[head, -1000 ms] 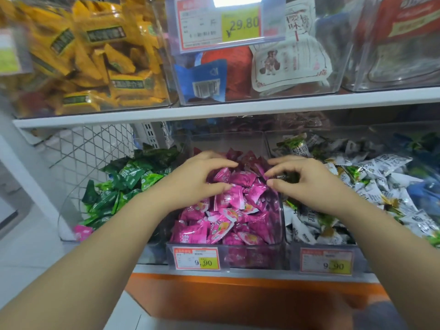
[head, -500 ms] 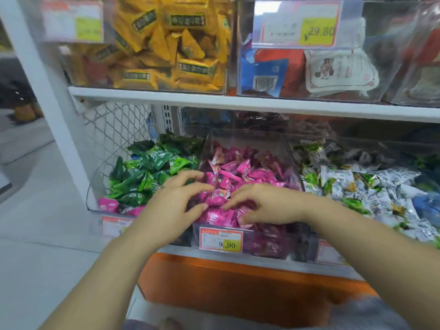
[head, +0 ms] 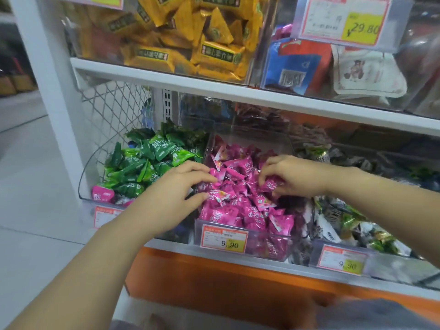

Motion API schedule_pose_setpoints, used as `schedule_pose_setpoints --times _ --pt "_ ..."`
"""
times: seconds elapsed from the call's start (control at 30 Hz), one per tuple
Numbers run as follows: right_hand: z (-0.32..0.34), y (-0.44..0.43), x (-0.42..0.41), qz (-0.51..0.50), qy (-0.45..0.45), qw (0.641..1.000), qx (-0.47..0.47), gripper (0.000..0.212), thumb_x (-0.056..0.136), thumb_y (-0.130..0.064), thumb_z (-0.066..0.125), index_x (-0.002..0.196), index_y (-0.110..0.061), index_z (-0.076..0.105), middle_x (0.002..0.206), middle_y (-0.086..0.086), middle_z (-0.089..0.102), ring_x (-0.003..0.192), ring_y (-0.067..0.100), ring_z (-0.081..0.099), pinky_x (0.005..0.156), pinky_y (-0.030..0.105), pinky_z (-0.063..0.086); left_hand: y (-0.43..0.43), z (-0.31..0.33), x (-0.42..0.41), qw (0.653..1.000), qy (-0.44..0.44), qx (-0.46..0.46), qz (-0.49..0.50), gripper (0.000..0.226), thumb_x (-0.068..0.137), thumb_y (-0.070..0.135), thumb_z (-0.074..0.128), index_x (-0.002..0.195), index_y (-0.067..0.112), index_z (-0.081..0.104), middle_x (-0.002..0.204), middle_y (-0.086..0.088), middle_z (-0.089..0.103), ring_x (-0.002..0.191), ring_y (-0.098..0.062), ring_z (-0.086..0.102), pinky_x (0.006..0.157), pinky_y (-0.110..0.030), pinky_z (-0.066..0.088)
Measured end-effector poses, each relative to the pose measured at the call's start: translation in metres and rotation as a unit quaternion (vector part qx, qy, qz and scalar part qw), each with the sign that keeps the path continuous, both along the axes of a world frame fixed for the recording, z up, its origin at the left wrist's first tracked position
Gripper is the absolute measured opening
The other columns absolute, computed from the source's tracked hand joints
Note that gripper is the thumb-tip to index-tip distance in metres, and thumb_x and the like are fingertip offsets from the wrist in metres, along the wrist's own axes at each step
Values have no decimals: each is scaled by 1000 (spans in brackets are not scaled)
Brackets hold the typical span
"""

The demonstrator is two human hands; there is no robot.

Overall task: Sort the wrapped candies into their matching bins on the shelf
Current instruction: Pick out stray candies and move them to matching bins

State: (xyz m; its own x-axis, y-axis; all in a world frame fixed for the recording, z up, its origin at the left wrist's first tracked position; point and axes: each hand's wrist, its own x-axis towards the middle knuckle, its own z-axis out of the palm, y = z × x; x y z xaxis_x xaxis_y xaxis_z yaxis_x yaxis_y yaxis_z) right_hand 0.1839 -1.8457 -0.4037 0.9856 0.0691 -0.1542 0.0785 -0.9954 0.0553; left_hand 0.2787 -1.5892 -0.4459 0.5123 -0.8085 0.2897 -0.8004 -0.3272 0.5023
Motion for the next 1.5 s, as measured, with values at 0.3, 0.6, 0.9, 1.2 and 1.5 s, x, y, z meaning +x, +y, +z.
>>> schedule_pose_setpoints --times 0.3,0.6,0.9,1.2,1.5 --pt "4 64 14 64 34 983 171 42 84 -31 69 125 -27 59 126 -9 57 113 4 50 97 13 36 -3 4 1 999 17 -26 6 31 91 19 59 119 33 61 115 26 46 104 8 46 81 8 27" --pt "-21 81 37 99 127 979 125 44 82 -26 70 124 -28 58 118 8 50 107 22 46 95 37 40 -4 4 1 999 9 -31 10 29 91 18 60 116 33 63 109 32 44 102 5 51 86 0 33" --pt "-7 52 42 58 124 989 62 29 71 -22 76 92 -35 60 96 16 62 84 28 58 74 38 50 -2 6 0 1000 28 -9 9 29 93 24 57 117 39 59 113 36 40 93 1 56 84 -6 38" --pt "7 16 25 5 53 999 0 29 73 -23 74 97 -33 62 106 -2 51 99 17 51 91 35 44 -1 5 2 999 34 -26 8 29 92 19 58 117 33 62 118 25 49 105 2 52 85 4 30" --pt "19 21 7 -20 44 998 -29 55 81 -43 68 132 -40 48 150 -1 29 136 19 30 111 35 30 -3 5 3 999 27 -27 4 30 93 19 57 118 35 60 116 26 47 107 12 44 81 6 28"
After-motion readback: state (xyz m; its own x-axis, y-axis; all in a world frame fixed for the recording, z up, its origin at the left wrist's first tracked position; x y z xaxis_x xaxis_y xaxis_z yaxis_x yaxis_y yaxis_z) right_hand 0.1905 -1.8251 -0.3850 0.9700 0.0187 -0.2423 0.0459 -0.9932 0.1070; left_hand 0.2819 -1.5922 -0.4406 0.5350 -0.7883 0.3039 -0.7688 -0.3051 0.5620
